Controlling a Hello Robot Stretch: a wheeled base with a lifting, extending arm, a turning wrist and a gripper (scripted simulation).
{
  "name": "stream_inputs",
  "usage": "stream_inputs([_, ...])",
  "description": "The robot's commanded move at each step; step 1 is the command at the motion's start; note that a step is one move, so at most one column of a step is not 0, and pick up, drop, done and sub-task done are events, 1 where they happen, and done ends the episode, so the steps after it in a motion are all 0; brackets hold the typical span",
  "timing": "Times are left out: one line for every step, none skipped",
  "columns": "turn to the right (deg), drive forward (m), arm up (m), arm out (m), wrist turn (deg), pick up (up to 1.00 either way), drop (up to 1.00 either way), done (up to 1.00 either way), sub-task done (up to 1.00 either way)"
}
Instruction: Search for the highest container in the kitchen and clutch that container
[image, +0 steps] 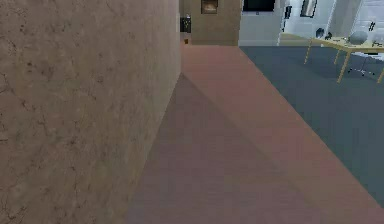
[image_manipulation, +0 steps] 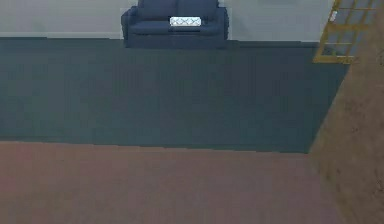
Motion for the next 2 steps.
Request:
stream_inputs([0.0, 1.00, 0.00, 0.00, 0.0, 0.00, 0.00, 0.00, 0.00])
stream_inputs([0.0, 1.00, 0.00, 0.00, 0.0, 0.00, 0.00, 0.00, 0.00])
